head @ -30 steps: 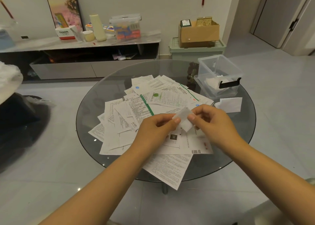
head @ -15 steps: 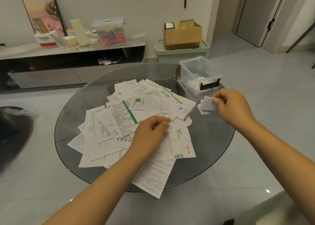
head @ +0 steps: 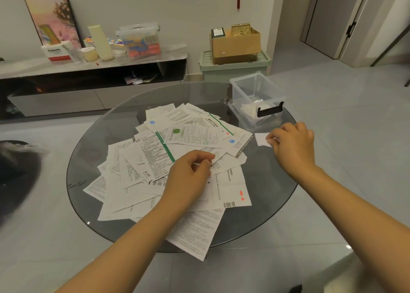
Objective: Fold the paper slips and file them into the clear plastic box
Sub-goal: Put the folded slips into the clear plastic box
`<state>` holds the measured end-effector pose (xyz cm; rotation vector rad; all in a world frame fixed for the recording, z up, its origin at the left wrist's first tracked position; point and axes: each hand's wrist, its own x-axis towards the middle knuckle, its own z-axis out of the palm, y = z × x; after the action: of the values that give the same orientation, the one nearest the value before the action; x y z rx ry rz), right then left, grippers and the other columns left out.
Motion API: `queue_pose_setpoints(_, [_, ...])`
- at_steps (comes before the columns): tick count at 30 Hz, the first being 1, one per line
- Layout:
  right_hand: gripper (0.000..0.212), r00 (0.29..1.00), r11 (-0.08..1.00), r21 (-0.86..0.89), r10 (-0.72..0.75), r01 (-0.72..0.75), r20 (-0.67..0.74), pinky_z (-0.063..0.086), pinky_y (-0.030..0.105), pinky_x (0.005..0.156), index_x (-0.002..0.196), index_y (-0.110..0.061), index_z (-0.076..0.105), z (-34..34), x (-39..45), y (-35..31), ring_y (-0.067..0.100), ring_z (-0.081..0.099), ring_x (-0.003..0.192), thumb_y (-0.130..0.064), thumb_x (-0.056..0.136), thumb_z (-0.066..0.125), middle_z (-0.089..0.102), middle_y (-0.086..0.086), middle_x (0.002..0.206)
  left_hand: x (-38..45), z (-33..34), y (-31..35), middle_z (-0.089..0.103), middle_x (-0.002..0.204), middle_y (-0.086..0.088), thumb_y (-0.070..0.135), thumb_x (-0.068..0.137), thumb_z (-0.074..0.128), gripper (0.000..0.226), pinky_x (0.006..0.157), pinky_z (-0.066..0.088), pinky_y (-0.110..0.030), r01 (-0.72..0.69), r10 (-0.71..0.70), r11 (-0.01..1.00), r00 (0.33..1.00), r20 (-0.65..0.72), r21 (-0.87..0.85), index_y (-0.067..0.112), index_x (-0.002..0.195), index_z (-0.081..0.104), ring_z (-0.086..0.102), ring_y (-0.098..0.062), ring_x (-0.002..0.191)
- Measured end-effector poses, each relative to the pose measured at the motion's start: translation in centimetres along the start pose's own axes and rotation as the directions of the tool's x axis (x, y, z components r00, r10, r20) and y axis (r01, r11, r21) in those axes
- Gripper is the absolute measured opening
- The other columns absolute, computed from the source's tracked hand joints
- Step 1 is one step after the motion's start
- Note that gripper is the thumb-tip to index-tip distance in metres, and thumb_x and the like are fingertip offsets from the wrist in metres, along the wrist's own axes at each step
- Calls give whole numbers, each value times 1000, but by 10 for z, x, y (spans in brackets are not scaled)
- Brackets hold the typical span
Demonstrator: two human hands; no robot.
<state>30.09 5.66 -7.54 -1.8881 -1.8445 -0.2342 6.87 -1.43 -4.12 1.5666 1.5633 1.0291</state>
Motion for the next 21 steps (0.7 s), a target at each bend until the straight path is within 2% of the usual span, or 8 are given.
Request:
queue_pose_setpoints(2, [22,999,997,-62,-38,40,35,9,26,71,101,-15,72,1,-4,-1,27,43,98,-15,94,50,64,5,100,0,-2,-1,65,90,10,16,94,49,22,62,42,-11,-26,28,997,999,-20,67,31,97,66,60,-5,83])
queue_pose_setpoints(6, [24,998,997,-65,-44,47,41,21,32,80,110,-17,68,-5,-14,-9,27,44,103,-19,95,50,64,4,107,1,-6,-5,58,101,13,16,93,50,20,65,38,-5,-100,118,976,990,-82,194,28,100,65,53,1,87])
queue_pose_setpoints(8, [19,998,998,-25,-66,66,-17,28,36,80,104,-13,70,-9,-21,-16,31,49,99,-15,88,60,66,7,102,5,-8,-8,55,107,11,15,92,50,20,79,35,-7,-157,194,946,975,-107,285,25,102,65,50,-1,96])
queue_pose_setpoints(11, [22,983,988,-7,-156,156,-92,40,41,76,97,-12,72,-13,-29,-30,34,56,91,-8,75,72,67,8,94,12,-13,-12,52,118,3,16,91,52,24,98,21,-22,-196,298,846,945,-134,495,19,111,64,41,-14,117])
queue_pose_setpoints(13, [24,974,979,4,-203,204,-106,43,42,75,96,-12,72,-16,-32,-39,33,58,90,-9,73,74,67,7,93,16,-16,-15,44,134,-1,23,91,51,32,104,13,-29,-156,274,794,955,-117,587,19,122,58,31,-19,130])
queue_pose_setpoints(16, [24,973,976,29,-212,215,-87,43,43,78,99,-13,71,-18,-35,-48,32,57,93,-12,74,74,67,6,98,18,-18,-20,21,153,-2,36,92,49,49,113,3,-36,-116,199,755,978,-57,646,21,138,41,12,-21,142])
queue_pose_setpoints(18, [25,975,975,54,-212,216,-69,42,44,80,100,-13,71,-17,-36,-51,32,56,95,-13,76,73,67,6,101,21,-19,-22,10,157,-3,42,92,46,57,116,-1,-38,-128,182,730,983,-10,671,22,144,32,4,-21,144])
queue_pose_setpoints(21, [24,979,975,86,-203,205,-32,40,44,83,103,-13,70,-14,-38,-54,32,54,99,-15,79,70,66,6,107,26,-19,-23,5,158,-3,42,94,43,59,117,-3,-37,-168,193,712,980,40,681,21,147,26,1,-19,145])
